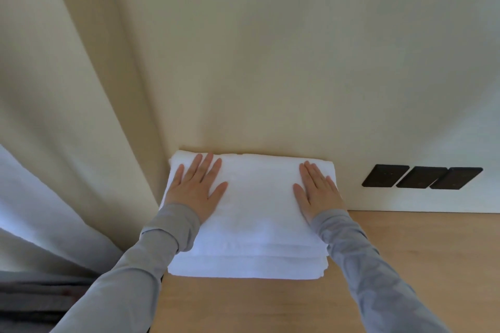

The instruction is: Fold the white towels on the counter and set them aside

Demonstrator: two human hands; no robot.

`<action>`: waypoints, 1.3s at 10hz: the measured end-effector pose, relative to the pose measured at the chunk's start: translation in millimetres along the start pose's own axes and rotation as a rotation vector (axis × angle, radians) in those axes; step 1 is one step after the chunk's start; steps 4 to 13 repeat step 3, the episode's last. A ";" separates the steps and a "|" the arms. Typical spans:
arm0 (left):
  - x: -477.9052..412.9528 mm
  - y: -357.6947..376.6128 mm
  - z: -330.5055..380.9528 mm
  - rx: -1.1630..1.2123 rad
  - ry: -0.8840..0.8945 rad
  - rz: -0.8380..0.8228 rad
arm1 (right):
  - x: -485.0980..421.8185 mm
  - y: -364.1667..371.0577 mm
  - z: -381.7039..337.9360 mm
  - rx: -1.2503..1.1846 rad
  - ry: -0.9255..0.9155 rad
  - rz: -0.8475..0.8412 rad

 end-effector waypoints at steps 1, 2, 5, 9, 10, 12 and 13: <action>-0.4 -10.5 0.1 -0.048 0.005 -0.060 | -2.3 -10.2 -8.3 0.038 0.011 -0.050; -1.3 -25.1 4.7 -0.055 -0.004 -0.103 | -1.6 -25.5 -23.2 0.023 0.011 -0.023; -1.3 -41.1 11.9 -0.096 0.009 -0.128 | 1.9 -34.2 -43.5 0.026 -0.048 0.026; -1.3 -41.1 11.9 -0.096 0.009 -0.128 | 1.9 -34.2 -43.5 0.026 -0.048 0.026; -1.3 -41.1 11.9 -0.096 0.009 -0.128 | 1.9 -34.2 -43.5 0.026 -0.048 0.026; -1.3 -41.1 11.9 -0.096 0.009 -0.128 | 1.9 -34.2 -43.5 0.026 -0.048 0.026; -1.3 -41.1 11.9 -0.096 0.009 -0.128 | 1.9 -34.2 -43.5 0.026 -0.048 0.026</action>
Point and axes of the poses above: each hand's wrist, its own x-axis away from the middle knuckle, its own y-axis out of the palm, z = x × y, the point moved 3 cm from there along -x, towards the middle knuckle, and after that the axes turned 13 degrees about -x, right-handed, at the moved point
